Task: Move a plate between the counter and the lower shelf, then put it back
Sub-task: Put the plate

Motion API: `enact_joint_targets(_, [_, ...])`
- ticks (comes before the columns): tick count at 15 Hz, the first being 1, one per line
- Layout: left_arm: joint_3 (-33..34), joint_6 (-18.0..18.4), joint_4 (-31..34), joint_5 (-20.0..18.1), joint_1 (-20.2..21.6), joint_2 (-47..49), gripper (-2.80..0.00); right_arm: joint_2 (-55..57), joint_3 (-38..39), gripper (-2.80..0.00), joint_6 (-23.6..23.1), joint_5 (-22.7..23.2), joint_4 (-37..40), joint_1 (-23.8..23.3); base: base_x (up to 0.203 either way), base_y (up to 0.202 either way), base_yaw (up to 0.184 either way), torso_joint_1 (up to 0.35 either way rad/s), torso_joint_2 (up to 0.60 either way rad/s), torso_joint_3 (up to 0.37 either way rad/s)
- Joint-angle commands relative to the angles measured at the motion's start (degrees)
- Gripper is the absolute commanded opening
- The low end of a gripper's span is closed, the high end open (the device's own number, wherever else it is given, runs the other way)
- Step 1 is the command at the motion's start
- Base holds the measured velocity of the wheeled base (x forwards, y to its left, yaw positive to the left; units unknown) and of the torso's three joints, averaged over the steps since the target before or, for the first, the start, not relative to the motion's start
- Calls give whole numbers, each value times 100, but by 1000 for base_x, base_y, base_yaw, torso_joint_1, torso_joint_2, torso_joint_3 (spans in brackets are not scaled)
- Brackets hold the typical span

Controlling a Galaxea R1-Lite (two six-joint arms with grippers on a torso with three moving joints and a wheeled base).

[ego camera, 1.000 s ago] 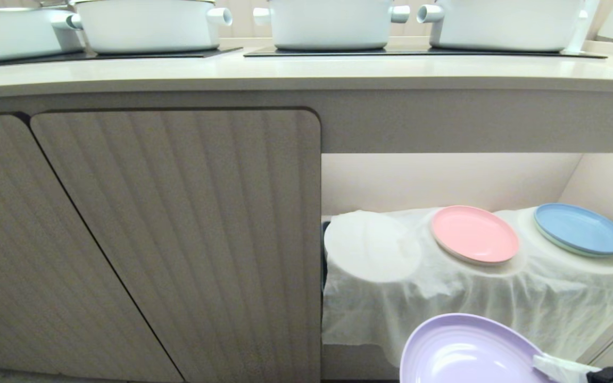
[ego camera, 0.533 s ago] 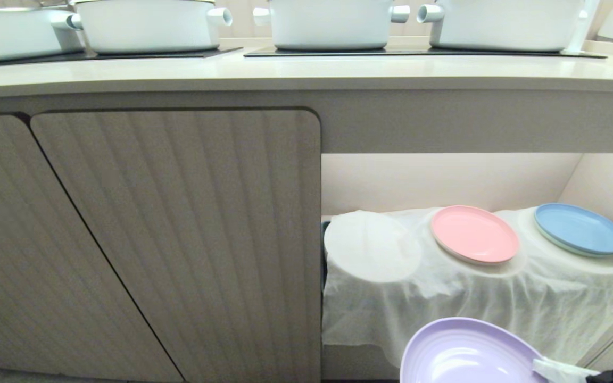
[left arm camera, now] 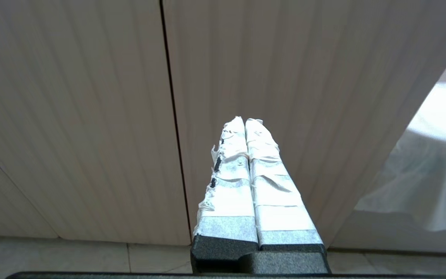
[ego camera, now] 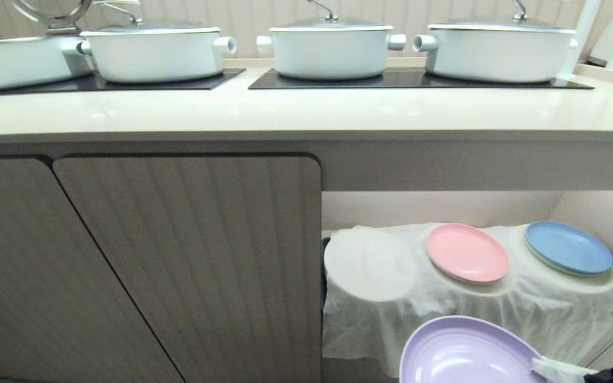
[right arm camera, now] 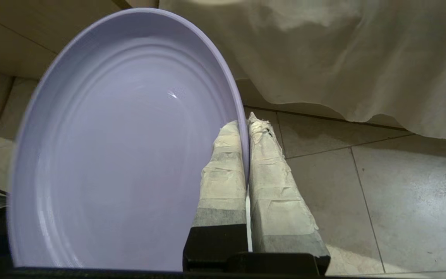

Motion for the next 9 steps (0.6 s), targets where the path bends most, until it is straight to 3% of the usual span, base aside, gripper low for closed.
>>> enact_joint_targets(1, [2,-3,-1,5,-2,4,-280,21,-16,-280,3,14,-16,11,0,0,0,183,-496,-300])
enact_joint_targets(9, [2,-3,-1,5,0,4,-280,21,-34,-280,-6,23,-25,2,0,0,0,197,-482,-285])
